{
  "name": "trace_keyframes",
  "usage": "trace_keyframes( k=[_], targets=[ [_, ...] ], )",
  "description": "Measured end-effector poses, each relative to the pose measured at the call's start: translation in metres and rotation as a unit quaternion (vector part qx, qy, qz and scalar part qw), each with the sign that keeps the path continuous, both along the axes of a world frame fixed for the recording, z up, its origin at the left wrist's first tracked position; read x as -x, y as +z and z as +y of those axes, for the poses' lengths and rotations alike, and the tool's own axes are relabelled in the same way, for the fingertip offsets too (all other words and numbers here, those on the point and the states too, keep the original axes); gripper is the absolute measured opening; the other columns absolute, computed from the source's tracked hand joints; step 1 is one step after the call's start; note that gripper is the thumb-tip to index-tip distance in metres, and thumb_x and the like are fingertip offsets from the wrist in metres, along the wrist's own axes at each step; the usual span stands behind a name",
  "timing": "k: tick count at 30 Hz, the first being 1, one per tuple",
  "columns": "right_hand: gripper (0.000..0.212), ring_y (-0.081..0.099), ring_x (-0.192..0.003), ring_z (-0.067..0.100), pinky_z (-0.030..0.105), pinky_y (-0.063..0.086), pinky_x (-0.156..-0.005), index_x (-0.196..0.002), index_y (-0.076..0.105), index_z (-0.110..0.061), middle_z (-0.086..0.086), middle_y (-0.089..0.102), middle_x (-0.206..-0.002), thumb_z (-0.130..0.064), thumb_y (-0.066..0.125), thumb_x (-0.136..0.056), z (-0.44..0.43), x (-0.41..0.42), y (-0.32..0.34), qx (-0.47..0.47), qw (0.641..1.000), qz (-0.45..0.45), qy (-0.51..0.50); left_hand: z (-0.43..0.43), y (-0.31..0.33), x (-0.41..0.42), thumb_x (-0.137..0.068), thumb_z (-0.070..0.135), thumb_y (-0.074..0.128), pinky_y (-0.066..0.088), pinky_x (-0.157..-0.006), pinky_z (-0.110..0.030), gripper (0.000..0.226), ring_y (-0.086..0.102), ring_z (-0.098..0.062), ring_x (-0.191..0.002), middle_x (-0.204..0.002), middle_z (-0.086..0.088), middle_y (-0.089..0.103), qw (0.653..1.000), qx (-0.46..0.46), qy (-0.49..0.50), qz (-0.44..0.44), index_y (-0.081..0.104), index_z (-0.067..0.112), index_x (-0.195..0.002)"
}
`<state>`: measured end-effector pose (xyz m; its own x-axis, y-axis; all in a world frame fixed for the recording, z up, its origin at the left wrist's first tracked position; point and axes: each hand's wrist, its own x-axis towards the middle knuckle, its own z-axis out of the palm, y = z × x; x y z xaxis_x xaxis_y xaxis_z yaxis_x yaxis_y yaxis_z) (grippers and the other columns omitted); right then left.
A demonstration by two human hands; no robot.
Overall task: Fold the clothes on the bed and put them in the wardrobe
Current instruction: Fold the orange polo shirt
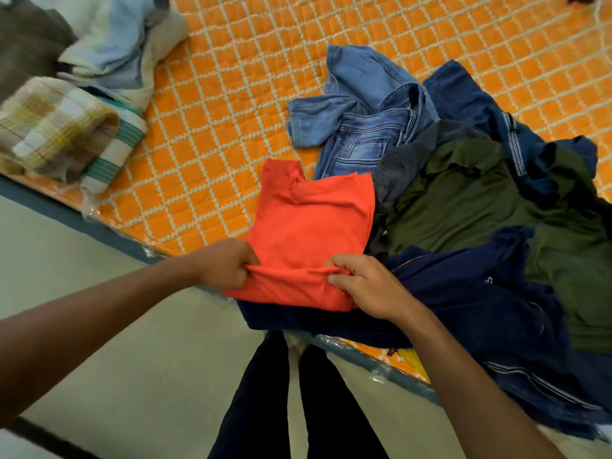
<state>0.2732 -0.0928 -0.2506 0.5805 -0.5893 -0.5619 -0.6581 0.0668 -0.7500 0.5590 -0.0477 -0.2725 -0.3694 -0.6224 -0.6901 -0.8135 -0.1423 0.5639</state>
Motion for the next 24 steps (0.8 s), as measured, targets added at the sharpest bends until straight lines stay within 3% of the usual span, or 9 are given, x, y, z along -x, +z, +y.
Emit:
trace_keyframes(
  k=[3, 7, 10, 13, 17, 19, 21, 24],
  targets=[
    [0.014, 0.058, -0.083, 0.004, 0.032, 0.044, -0.080, -0.097, 0.072, -0.033, -0.021, 0.065, -0.082, -0.029, 0.061, -0.089, -0.015, 0.006, -0.007, 0.074, 0.995, 0.031, -0.063, -0.010, -0.001, -0.007, -0.067, 0.012, 0.043, 0.036, -0.050, -0.020, 0.012, 0.044, -0.002, -0.049, -0.052, 0.014, 0.049, 0.990, -0.023, 0.124, 0.065, 0.053, 0.015, -0.060],
    [0.032, 0.064, -0.086, 0.016, 0.036, 0.050, -0.085, -0.104, 0.074, -0.027, -0.009, 0.070, -0.090, -0.039, 0.056, -0.080, -0.062, -0.013, -0.004, 0.144, 0.977, 0.086, -0.133, -0.063, -0.009, -0.013, -0.087, -0.001, 0.047, 0.038, -0.056, -0.026, 0.023, 0.049, -0.009, -0.056, -0.066, -0.004, 0.056, 0.934, 0.056, 0.334, 0.114, 0.064, 0.008, -0.075],
    [0.024, 0.066, -0.099, 0.026, 0.041, 0.051, -0.087, -0.104, 0.071, -0.029, -0.001, 0.073, -0.098, -0.035, 0.056, -0.086, -0.100, -0.029, -0.004, 0.203, 0.957, 0.119, -0.170, -0.105, -0.018, -0.011, -0.072, 0.014, 0.045, 0.034, -0.052, -0.025, 0.017, 0.045, -0.010, -0.056, -0.065, -0.002, 0.055, 0.899, 0.107, 0.409, 0.116, 0.062, 0.018, -0.070],
    [0.022, 0.064, -0.106, 0.032, 0.040, 0.052, -0.087, -0.108, 0.068, -0.031, 0.003, 0.072, -0.106, -0.034, 0.055, -0.090, -0.128, -0.038, -0.016, 0.220, 0.942, 0.188, -0.169, -0.133, -0.043, -0.007, -0.071, 0.022, 0.045, 0.039, -0.059, -0.025, 0.021, 0.056, -0.014, -0.069, -0.071, 0.006, 0.061, 0.888, 0.140, 0.436, 0.055, 0.066, 0.025, -0.074],
    [0.029, 0.061, -0.109, 0.031, 0.039, 0.049, -0.084, -0.120, 0.065, -0.026, 0.004, 0.066, -0.118, -0.030, 0.055, -0.093, -0.134, -0.040, -0.034, 0.309, 0.902, 0.243, -0.180, -0.135, -0.081, 0.002, -0.084, 0.011, 0.049, 0.044, -0.082, -0.033, 0.036, 0.059, -0.025, -0.104, -0.108, -0.007, 0.064, 0.877, 0.210, 0.429, -0.056, 0.066, 0.018, -0.114],
    [0.028, 0.059, -0.103, 0.028, 0.040, 0.051, -0.081, -0.117, 0.066, -0.020, 0.005, 0.064, -0.113, -0.026, 0.057, -0.092, -0.121, -0.040, -0.034, 0.401, 0.876, 0.190, -0.192, -0.123, -0.084, 0.007, -0.082, 0.013, 0.050, 0.040, -0.094, -0.037, 0.042, 0.050, -0.030, -0.118, -0.122, -0.011, 0.057, 0.877, 0.277, 0.383, -0.084, 0.062, 0.016, -0.123],
    [0.025, 0.057, -0.099, 0.028, 0.040, 0.049, -0.084, -0.112, 0.069, -0.015, 0.008, 0.064, -0.109, -0.020, 0.061, -0.089, -0.095, -0.041, -0.033, 0.473, 0.857, 0.122, -0.163, -0.106, -0.080, 0.010, -0.075, 0.012, 0.049, 0.040, -0.097, -0.039, 0.048, 0.048, -0.031, -0.117, -0.122, -0.012, 0.055, 0.882, 0.321, 0.343, -0.037, 0.063, 0.013, -0.121],
    [0.035, 0.054, -0.120, 0.033, 0.045, 0.044, -0.105, -0.114, 0.071, -0.010, 0.015, 0.061, -0.127, -0.013, 0.068, -0.079, -0.043, -0.043, -0.035, 0.448, 0.892, 0.044, -0.050, -0.070, -0.071, 0.014, -0.065, 0.011, 0.050, 0.040, -0.101, -0.038, 0.057, 0.051, -0.031, -0.116, -0.122, -0.012, 0.056, 0.901, 0.352, 0.251, 0.035, 0.064, 0.009, -0.120]
  ],
)
